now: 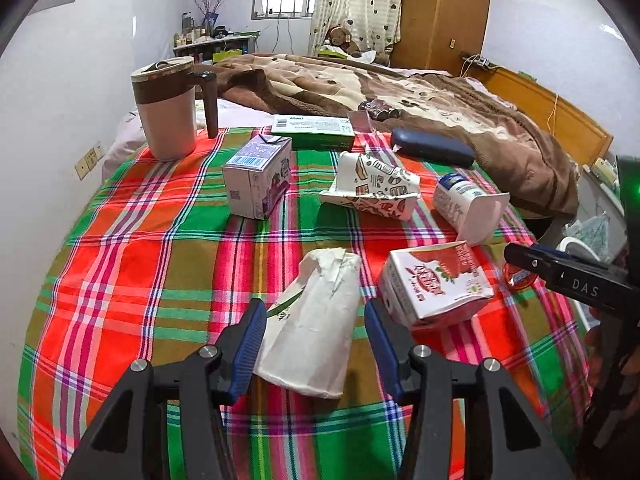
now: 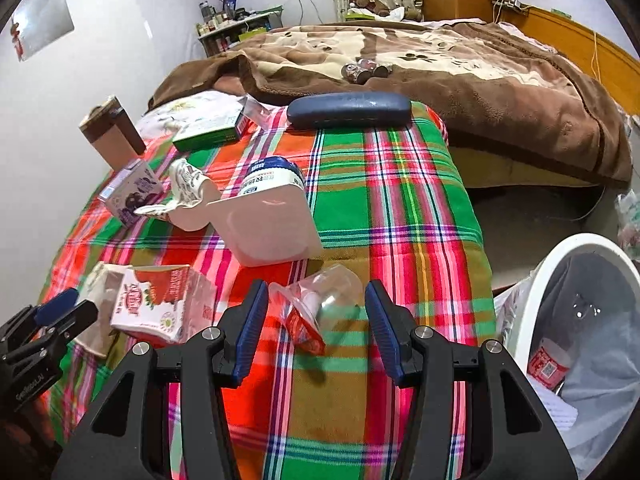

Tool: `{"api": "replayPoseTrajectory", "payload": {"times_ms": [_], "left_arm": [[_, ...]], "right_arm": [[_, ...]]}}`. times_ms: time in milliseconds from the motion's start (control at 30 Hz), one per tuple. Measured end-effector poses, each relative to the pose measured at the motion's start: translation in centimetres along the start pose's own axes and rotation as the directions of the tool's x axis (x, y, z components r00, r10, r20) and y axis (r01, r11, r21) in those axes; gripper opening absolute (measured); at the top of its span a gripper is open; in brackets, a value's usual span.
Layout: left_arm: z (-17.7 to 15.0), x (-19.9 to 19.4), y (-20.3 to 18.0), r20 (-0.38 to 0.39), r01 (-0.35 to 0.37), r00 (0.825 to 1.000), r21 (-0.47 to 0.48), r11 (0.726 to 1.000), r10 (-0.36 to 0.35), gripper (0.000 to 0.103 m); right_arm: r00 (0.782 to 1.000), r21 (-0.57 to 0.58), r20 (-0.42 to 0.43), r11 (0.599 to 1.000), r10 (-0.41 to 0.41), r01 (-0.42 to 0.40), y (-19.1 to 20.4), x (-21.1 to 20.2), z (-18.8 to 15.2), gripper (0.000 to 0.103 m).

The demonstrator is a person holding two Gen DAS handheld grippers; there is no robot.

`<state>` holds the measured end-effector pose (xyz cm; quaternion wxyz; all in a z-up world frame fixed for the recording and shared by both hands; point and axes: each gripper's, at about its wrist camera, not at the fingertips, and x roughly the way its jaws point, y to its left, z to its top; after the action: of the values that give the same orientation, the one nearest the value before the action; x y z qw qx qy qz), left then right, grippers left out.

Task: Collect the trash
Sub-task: 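Grasp the white tissue pack with the left gripper while the right gripper grasps the clear cup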

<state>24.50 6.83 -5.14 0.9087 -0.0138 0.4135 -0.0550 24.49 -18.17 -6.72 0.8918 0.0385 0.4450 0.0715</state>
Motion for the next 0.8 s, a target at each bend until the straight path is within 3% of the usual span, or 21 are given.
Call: {"api": "replayPoseTrajectory", "payload": {"times_ms": [233,467,533,800], "left_arm": [[-0.2,1.0,0.1,-0.022,-0.006,1.0,-0.001,1.0,0.006,0.051],[-0.3,1.2,0.2,-0.026,-0.003,1.0,-0.001,1.0,0.003,0.051],[-0.3,1.2,0.3,-0.024,0.003,1.0,-0.007,1.0,-0.003,0.051],[-0.3,1.2,0.5,-0.025,0.023,0.999,-0.024,0.999,-0.024,0.051]], "right_arm": [[0.999,-0.057,0.0,0.997,-0.05,0.05,1.0,0.7,0.2,0.052],[0.999,-0.088,-0.027,0.996,-0.03,0.027,0.5,0.2,-1.1,0.052],[0.998,-0.093,-0.026,0.994,-0.055,0.052,-0.1,-0.2,-1.5,0.052],[0.999,-0.052,-0.018,0.997,-0.051,0.05,-2.1,-2.1,-1.9,0.052]]}}
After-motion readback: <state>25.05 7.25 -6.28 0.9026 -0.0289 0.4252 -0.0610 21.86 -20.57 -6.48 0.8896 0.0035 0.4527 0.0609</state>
